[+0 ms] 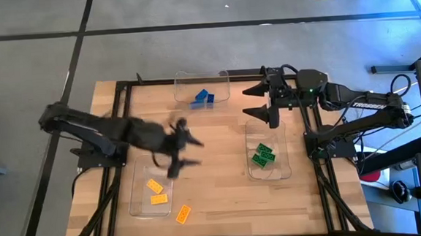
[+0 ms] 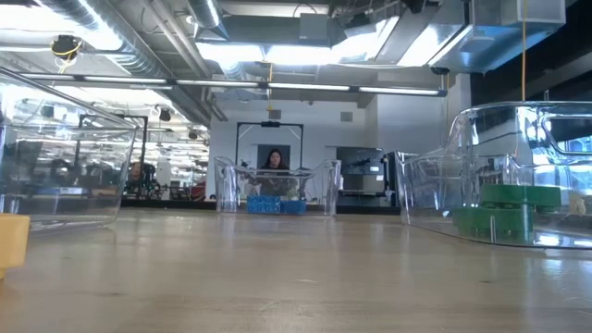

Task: Sort & place blocks by color
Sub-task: Put the yellow block into the bottom left transparent bin

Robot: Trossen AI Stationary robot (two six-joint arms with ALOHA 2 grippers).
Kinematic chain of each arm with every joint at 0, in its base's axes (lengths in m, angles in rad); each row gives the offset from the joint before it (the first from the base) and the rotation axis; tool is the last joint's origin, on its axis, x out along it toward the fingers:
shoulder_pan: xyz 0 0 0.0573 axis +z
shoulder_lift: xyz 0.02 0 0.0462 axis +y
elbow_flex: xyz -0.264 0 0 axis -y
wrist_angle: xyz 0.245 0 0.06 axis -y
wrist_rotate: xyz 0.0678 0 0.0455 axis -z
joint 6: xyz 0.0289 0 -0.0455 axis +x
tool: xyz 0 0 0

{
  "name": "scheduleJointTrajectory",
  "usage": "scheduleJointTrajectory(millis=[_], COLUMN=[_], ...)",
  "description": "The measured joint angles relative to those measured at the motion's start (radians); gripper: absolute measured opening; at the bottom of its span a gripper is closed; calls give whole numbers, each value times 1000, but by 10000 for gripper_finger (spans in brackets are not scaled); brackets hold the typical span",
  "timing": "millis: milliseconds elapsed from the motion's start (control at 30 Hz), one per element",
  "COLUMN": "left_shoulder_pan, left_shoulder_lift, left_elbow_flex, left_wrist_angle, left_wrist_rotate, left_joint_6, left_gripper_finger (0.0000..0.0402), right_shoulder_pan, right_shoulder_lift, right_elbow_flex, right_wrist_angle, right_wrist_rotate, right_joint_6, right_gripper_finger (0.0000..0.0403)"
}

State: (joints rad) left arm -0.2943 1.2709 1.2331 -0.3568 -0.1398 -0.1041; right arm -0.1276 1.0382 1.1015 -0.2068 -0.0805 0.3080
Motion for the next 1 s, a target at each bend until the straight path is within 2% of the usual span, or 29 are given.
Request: scheduleJointTrajectory(millis=[167,267,433,533,667,700,1000], left_shoulder_pan=[-119,-182,-274,-308,-333,-337,-374], left_shoulder_lift=[209,327,491,566,639,656,762], left_elbow_flex=[193,281,372,398,401,401,401], left_wrist_angle=[-293,-394,-514,-528,-529,-535,-552], left_wrist_rotate=[-4,-4,24,70,172,194,212], left_joint_6=[10,30,31,20,-42,-54,-20], left_gripper_finger=[263,255,200,140,34,18,1], right_shoulder_pan=[0,0,0,0,0,0,0], right_shoulder_lift=[0,0,0,0,0,0,0], right_elbow_flex=[0,0,0,0,0,0,0], right_wrist_angle=[-44,-80,-124,-131,-130,-130,-129], right_wrist_rotate=[-1,-1,-2,-2,-2,-2,0], right_joint_6=[-35,-61,-102,-111,-111,-111,-76], right_gripper_finger=[399,399,399,399,399,399,399])
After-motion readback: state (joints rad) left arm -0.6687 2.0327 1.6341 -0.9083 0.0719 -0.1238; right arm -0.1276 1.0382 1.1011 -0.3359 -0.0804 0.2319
